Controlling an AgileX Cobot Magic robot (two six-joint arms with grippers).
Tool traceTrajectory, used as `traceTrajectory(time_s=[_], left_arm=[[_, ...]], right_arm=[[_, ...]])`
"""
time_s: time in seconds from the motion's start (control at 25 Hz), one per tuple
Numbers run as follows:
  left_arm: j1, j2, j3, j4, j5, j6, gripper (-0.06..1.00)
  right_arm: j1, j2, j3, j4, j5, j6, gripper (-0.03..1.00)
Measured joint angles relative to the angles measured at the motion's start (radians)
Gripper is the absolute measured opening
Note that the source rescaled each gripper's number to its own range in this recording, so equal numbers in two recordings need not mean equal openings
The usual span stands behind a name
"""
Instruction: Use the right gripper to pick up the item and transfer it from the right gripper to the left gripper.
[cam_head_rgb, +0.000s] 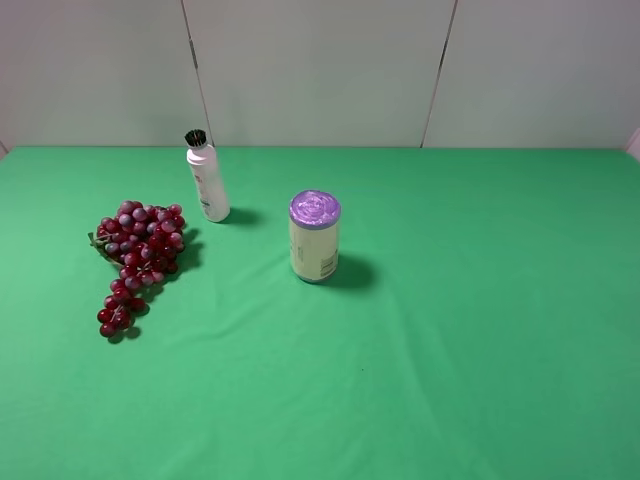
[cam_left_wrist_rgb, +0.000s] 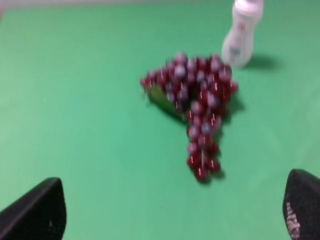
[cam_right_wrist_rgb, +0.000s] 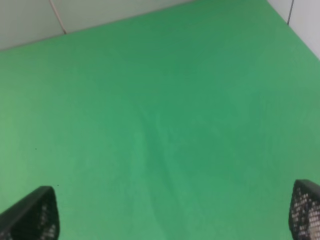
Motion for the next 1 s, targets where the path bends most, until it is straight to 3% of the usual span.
traceTrajectory(time_s=[0.28,0.44,1.0], left_arm=[[0.0,0.0,-0.01,-0.012,0.065,0.0,0.8],[0.0,0.0,-0.009,-0.037,0.169,0.0,0.8],[0.0,-0.011,0.012,-0.089,0.167,0.063,0.8]], right_arm=[[0.0,0.0,0.0,0.0,0.0,0.0,1.0],[0.0,0.0,0.0,0.0,0.0,0.0,1.0],[0.0,0.0,0.0,0.0,0.0,0.0,1.0]])
